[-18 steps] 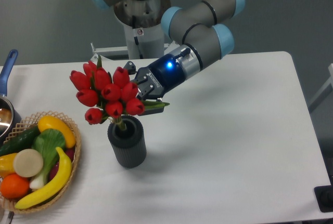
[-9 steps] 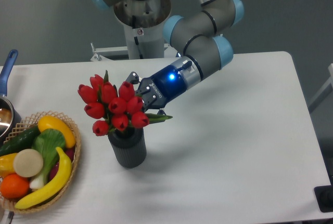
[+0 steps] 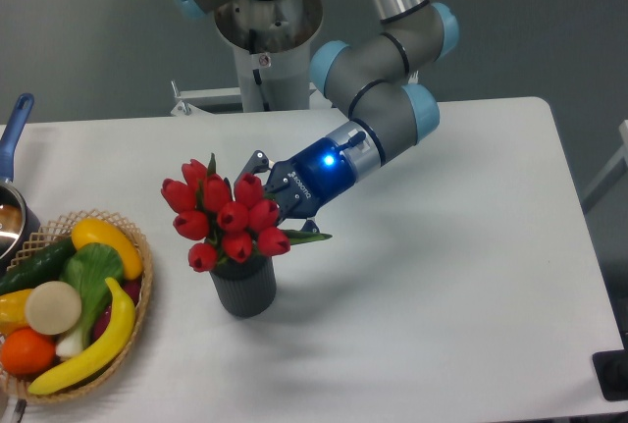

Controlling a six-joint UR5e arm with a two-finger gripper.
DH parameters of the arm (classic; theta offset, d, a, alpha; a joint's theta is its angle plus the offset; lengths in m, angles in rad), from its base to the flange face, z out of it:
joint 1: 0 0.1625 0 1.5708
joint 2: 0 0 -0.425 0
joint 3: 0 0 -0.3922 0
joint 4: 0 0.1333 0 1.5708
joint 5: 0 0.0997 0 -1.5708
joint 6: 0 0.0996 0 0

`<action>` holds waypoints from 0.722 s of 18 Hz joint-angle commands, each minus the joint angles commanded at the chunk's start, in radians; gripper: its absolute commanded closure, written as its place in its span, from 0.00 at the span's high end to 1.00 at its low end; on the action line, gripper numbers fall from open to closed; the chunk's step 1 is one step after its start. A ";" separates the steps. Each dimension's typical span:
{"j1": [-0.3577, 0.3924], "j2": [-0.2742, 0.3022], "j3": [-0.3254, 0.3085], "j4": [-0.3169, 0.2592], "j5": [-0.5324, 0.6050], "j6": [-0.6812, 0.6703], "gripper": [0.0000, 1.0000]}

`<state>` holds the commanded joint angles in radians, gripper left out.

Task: Insert the flowers into the vase
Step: 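Push the tulips further down into the vase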

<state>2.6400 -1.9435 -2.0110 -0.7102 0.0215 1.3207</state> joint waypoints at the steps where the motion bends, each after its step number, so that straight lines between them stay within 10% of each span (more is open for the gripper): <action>1: 0.005 -0.006 -0.006 0.000 0.000 0.009 0.42; 7: 0.011 -0.009 -0.023 0.000 0.000 0.029 0.46; 13: 0.017 -0.008 -0.023 0.000 0.003 0.028 0.79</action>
<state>2.6568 -1.9512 -2.0341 -0.7102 0.0245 1.3484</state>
